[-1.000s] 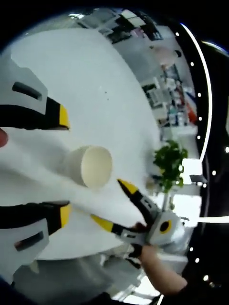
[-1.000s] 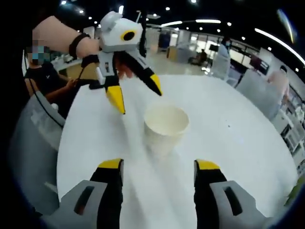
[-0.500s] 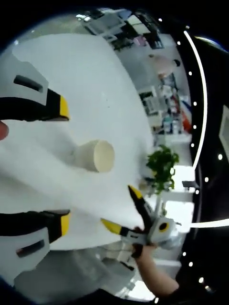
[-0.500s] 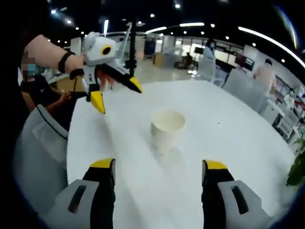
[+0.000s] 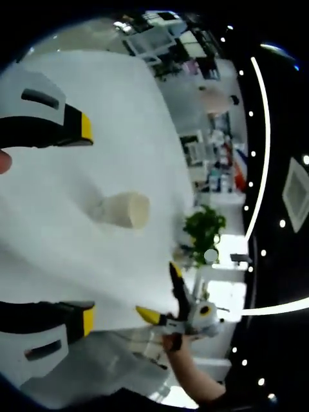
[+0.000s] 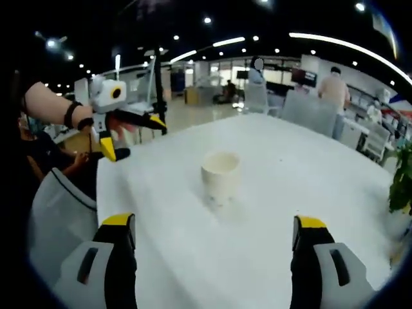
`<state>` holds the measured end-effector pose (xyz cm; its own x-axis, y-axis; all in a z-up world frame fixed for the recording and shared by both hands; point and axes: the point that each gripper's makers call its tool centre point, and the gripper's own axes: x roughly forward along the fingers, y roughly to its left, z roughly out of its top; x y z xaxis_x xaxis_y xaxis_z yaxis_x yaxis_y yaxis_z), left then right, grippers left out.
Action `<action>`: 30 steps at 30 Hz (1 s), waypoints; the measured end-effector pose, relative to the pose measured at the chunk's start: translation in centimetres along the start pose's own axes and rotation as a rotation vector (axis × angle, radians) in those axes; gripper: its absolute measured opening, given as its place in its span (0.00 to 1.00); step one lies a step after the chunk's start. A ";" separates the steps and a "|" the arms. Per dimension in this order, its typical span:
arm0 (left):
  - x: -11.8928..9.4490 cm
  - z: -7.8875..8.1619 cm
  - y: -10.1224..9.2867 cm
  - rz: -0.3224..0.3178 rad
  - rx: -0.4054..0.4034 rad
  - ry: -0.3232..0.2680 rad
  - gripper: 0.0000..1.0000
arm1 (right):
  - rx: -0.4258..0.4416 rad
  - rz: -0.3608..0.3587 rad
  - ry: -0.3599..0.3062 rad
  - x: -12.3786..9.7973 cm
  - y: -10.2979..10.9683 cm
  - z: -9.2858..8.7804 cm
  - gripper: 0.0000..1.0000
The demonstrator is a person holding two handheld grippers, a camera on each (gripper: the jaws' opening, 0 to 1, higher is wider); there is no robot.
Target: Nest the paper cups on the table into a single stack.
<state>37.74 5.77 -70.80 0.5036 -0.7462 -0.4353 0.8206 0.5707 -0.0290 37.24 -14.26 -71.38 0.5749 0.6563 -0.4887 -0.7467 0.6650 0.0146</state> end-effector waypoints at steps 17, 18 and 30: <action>-2.4 0.1 -1.6 0.031 -0.019 -0.069 0.99 | -0.028 -0.052 0.017 -3.1 1.3 -1.5 1.00; -2.3 0.0 -1.7 0.030 -0.014 -0.069 0.99 | -0.029 -0.051 0.017 -3.1 1.4 -1.5 1.00; -2.5 -0.2 -2.3 0.021 -0.042 -0.066 0.99 | -0.033 -0.050 0.026 -3.1 1.8 -1.7 1.00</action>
<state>34.58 6.40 -69.84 0.5386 -0.7540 -0.3759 0.7982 0.5995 -0.0587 33.62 -15.69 -71.31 0.6032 0.6126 -0.5107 -0.7281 0.6844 -0.0390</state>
